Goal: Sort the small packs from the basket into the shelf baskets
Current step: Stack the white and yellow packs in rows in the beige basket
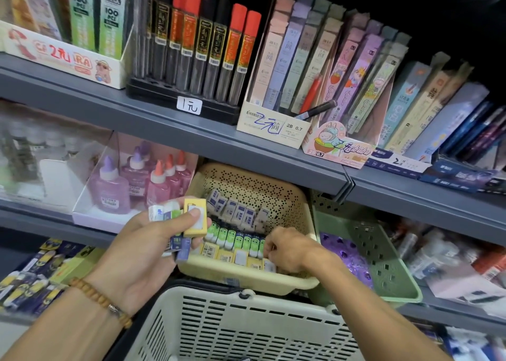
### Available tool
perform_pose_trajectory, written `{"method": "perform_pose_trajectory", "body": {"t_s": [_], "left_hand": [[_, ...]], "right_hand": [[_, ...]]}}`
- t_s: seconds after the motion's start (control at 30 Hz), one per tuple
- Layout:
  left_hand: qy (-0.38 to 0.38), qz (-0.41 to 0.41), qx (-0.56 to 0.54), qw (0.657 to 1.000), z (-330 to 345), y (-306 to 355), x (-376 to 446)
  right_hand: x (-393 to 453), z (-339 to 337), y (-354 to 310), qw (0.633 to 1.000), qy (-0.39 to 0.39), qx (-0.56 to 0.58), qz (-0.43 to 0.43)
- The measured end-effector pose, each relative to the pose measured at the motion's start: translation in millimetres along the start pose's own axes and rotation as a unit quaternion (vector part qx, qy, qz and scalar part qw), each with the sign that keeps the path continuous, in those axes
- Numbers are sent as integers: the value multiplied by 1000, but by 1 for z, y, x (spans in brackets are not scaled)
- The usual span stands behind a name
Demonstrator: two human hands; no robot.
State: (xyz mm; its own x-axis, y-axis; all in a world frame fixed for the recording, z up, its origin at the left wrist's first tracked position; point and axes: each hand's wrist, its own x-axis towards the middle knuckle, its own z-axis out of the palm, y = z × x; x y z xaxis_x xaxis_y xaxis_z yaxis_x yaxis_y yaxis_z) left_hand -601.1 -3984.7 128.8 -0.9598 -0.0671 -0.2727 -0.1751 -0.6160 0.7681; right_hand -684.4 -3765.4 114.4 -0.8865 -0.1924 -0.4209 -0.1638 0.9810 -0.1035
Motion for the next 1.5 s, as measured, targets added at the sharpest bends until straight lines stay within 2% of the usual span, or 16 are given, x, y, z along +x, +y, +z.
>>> {"method": "perform_pose_trajectory", "body": {"t_s": [0.1,0.17,0.2,0.27,0.33,0.5,0.7,0.8,0.87,0.93,1.0,1.1,1.23,1.3,1.37,1.5], "left_hand": [[2,3,12,1000,1,-2,-1],[8,5,23,1000,1,-3,-1],[11,4,27,1000,1,-3,-1],[10,0,36,999,2,-3,-1],[5,5,56,998,3,-4,-1],[0,11,81,997,0,-4,-1],[25,7,110,994,2,-6,0],[67,25,99,992,-1,-6,3],[110,25,56,992,-7,-4,9],[141,9,-14,990,-12,-1,14],[148,-10,-75,986,-16,2,19],[123,-13,-125,985,-16,4,21],[102,11,-142,985,-13,1,20],[84,13,-149,985,-11,0,17],[72,23,-154,985,-9,0,15],[64,37,-172,982,-8,-1,17]], "right_hand": [[-4,-6,-4,996,92,9,-9],[-10,-11,-15,978,141,139,-61],[-16,-14,-25,954,135,249,-97],[-24,-20,-44,882,90,432,-166],[-29,-23,-62,841,64,491,-217],[-26,-23,-77,851,27,480,-210],[-17,-20,-76,842,9,500,-203],[-12,-22,-74,814,-5,548,-192],[-5,-24,-68,794,24,588,-149],[5,-23,-60,825,61,555,-88],[14,-15,-57,869,37,491,-48],[24,5,-68,895,-54,441,-47],[27,13,-79,924,-36,376,-61],[20,8,-80,915,14,398,-67],[7,1,-79,885,45,452,-106],[-24,-8,-87,847,-37,492,-199]]}}
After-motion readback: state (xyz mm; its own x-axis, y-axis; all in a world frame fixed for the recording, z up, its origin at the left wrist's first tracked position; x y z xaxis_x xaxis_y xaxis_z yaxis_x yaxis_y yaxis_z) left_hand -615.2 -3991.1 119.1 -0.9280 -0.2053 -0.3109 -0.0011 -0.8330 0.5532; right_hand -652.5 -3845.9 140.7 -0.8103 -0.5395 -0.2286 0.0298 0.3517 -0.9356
